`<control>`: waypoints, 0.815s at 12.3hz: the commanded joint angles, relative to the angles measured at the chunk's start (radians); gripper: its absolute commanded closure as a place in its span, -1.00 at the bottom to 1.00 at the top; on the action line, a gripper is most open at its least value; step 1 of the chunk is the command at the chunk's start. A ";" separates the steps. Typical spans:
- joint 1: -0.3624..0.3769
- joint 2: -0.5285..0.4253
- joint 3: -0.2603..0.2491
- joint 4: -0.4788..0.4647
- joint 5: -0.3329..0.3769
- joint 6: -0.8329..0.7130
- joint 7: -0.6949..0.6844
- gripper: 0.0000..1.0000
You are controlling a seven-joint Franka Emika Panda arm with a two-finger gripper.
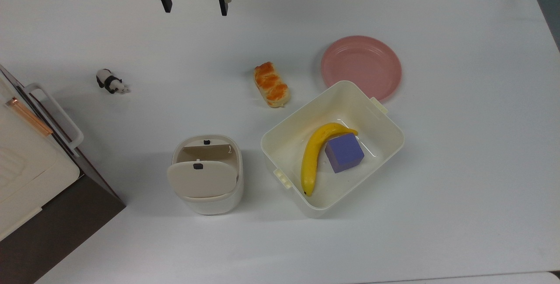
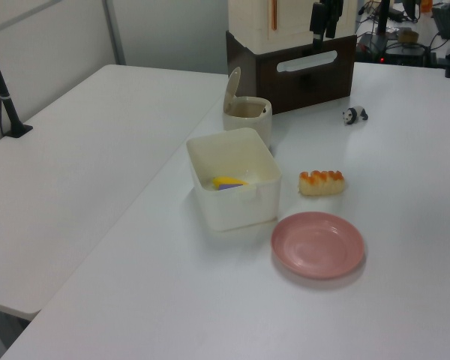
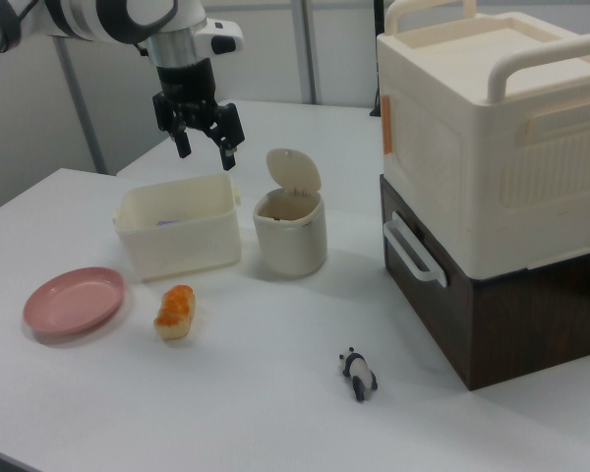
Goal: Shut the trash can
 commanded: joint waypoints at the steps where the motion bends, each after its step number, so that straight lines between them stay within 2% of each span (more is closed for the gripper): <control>1: 0.020 -0.030 -0.024 -0.043 0.004 0.018 -0.015 -1.00; 10: 0.020 -0.030 -0.026 -0.043 0.004 0.012 -0.049 -1.00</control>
